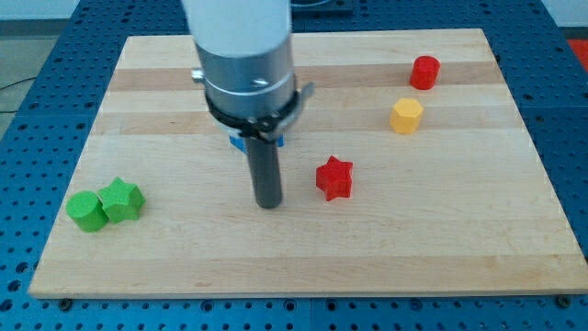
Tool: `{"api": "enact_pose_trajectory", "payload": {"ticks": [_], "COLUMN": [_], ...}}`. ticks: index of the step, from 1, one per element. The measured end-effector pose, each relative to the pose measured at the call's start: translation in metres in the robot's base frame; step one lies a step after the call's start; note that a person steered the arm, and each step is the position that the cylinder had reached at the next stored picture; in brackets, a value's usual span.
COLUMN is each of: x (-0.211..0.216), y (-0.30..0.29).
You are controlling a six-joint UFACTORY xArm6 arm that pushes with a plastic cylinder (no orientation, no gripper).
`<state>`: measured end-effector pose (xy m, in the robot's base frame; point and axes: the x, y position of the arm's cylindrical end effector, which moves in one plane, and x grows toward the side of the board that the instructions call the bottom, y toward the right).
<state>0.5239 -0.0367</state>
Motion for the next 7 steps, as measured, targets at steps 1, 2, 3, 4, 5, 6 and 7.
{"api": "enact_pose_trajectory", "payload": {"ticks": [1,2,3,4,5,6,7], "x": [-0.017,-0.022,-0.045,-0.037,-0.078,-0.141,-0.161], "y": [0.041,0.143,0.236,0.263,0.267,0.253,0.211]}}
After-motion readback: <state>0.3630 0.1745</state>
